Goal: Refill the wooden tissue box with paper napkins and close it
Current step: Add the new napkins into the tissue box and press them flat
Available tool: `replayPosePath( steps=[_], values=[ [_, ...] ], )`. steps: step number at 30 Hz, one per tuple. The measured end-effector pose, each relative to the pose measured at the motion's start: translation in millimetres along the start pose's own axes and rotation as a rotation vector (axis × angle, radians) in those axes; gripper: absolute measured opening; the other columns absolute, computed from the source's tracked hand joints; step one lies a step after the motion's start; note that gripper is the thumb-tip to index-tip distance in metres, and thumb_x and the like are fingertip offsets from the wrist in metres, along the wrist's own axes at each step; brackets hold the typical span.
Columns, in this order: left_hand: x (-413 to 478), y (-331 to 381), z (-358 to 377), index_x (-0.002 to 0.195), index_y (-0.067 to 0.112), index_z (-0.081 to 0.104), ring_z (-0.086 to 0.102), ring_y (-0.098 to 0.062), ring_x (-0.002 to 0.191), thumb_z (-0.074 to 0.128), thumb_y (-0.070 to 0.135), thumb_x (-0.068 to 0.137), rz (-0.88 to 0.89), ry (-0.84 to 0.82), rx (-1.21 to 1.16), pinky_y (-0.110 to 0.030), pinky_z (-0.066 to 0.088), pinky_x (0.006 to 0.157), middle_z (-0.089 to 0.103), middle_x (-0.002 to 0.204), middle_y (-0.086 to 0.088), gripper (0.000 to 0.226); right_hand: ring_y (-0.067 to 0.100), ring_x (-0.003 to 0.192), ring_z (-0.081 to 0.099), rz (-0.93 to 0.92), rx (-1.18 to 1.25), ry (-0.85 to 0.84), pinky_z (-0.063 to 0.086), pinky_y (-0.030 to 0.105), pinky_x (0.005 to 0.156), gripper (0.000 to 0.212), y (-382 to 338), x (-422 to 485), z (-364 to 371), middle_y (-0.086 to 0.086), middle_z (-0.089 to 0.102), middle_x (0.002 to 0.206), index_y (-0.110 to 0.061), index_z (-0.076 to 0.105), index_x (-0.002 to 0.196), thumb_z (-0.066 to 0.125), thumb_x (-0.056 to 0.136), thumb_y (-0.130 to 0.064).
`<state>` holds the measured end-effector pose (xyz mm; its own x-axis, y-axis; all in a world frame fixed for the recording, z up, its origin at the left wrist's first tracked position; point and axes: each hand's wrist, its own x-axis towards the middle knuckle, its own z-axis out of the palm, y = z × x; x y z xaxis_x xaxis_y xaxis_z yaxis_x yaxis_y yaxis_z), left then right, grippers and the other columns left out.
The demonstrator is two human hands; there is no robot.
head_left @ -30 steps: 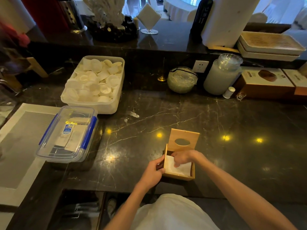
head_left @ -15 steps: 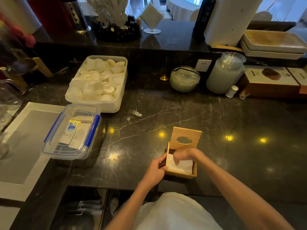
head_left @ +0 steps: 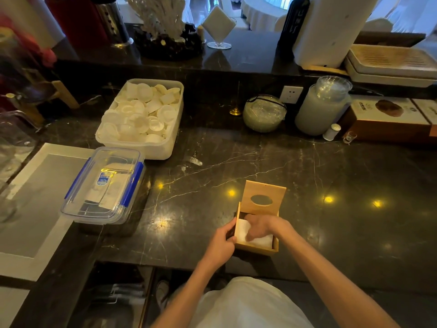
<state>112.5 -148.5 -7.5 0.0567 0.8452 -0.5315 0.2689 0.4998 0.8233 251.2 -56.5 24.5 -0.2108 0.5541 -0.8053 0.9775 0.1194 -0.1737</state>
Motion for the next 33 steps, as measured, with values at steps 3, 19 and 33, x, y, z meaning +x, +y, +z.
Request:
replayPosePath(
  steps=[3,19,33],
  values=[
    [0.7,-3.2,2.3,0.145,0.044,0.037,0.039,-0.020,0.141,0.053,0.011,0.093,-0.008,0.010,0.028,-0.048,0.034,0.117,0.044,0.151,0.006,0.064,0.026,0.119,0.053,-0.023,0.013,0.051,0.042,0.037,0.095,0.045,-2.8,-1.5,1.5,0.008,0.057,0.131,-0.015,0.049,0.133,0.056,0.090,-0.026],
    [-1.8,-3.5,6.1,0.147,0.042,0.038,0.036,-0.020,0.142,0.049,0.008,0.097,0.009,0.051,0.048,-0.054,0.028,0.118,0.044,0.151,0.008,0.061,0.020,0.095,0.056,0.015,0.066,0.138,0.043,0.030,0.076,0.035,-0.6,-9.7,1.5,0.007,0.065,0.116,-0.015,0.064,0.118,0.050,0.090,-0.030],
    [-5.4,-2.9,3.3,0.149,0.036,0.038,0.043,-0.014,0.138,0.049,0.010,0.099,0.058,0.019,0.048,-0.031,0.039,0.108,0.047,0.149,0.007,0.058,0.027,0.105,0.061,-0.009,-0.027,0.177,0.049,0.036,0.087,0.039,-7.0,-21.9,4.0,0.010,0.065,0.121,-0.012,0.062,0.120,0.050,0.091,-0.035]
  ],
)
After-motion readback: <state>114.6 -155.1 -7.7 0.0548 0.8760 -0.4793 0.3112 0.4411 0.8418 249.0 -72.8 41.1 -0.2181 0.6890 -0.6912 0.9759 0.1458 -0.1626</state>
